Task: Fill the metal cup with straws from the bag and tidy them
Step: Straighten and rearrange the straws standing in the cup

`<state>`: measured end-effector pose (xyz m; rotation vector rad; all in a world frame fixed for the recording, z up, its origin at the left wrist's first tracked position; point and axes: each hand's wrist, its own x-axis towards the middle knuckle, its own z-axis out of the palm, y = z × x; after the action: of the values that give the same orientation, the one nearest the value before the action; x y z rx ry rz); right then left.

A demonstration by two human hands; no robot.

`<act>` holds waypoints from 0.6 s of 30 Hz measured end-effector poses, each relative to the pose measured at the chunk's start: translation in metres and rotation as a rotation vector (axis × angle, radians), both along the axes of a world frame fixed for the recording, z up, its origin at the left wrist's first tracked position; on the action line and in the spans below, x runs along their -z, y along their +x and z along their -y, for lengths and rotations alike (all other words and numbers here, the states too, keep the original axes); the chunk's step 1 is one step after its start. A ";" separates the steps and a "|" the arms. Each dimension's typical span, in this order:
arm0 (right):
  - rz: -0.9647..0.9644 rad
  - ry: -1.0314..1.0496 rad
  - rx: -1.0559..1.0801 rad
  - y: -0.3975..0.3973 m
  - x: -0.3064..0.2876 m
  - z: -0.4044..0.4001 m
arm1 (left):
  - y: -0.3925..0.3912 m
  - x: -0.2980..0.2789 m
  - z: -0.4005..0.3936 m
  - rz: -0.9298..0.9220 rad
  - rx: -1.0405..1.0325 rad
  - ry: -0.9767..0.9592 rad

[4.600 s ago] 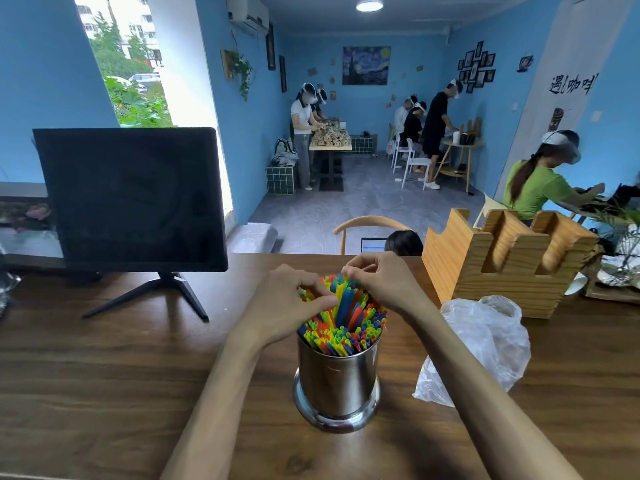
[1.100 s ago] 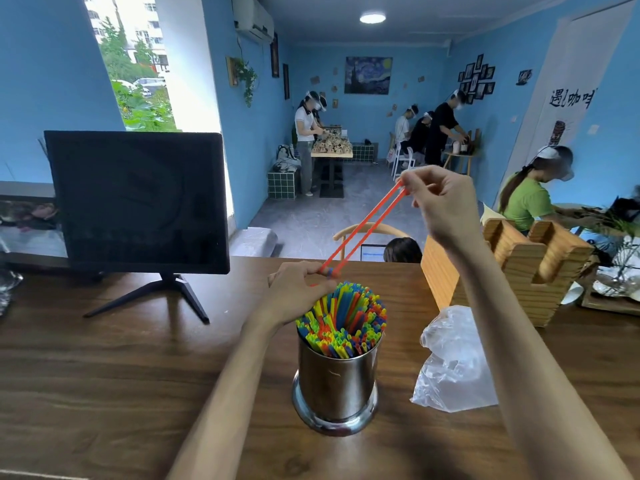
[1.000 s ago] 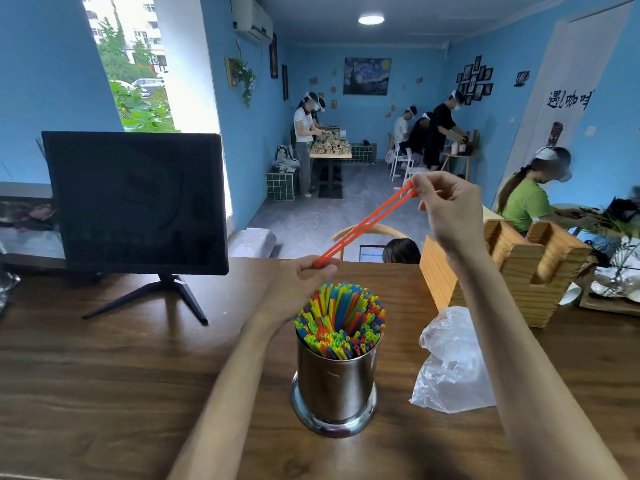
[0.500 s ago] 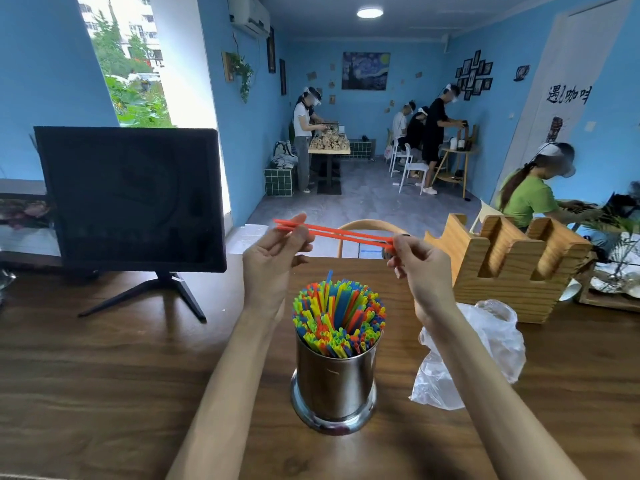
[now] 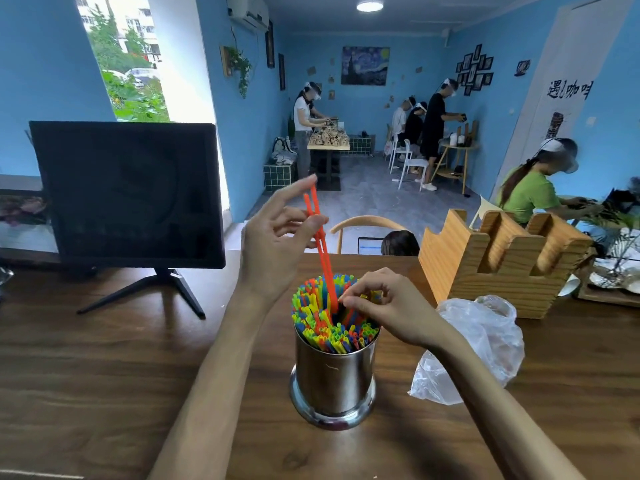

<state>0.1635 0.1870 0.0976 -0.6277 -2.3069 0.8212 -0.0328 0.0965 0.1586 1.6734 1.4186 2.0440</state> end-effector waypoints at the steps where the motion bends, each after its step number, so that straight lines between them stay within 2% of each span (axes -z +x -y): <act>1: -0.014 -0.010 -0.003 0.001 -0.001 -0.002 | -0.001 0.004 0.001 -0.034 0.003 -0.051; 4: -0.166 -0.090 0.045 0.003 -0.006 -0.009 | -0.001 0.019 0.003 -0.047 0.051 -0.191; 7: -0.210 -0.126 0.097 0.000 -0.008 -0.014 | -0.002 0.032 0.005 -0.066 0.026 -0.269; 13: -0.139 -0.113 0.076 -0.011 -0.011 -0.012 | -0.003 0.041 0.003 -0.208 -0.038 -0.325; 16: -0.044 -0.102 0.013 -0.016 -0.013 -0.006 | -0.002 0.038 -0.001 -0.246 -0.021 -0.325; 18: -0.007 -0.103 -0.014 -0.019 -0.014 -0.003 | 0.000 0.030 -0.003 -0.209 0.009 -0.280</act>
<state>0.1449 0.1904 0.1115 -0.6526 -2.2759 0.9521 -0.0332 0.0991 0.1286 1.8038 1.6660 1.6112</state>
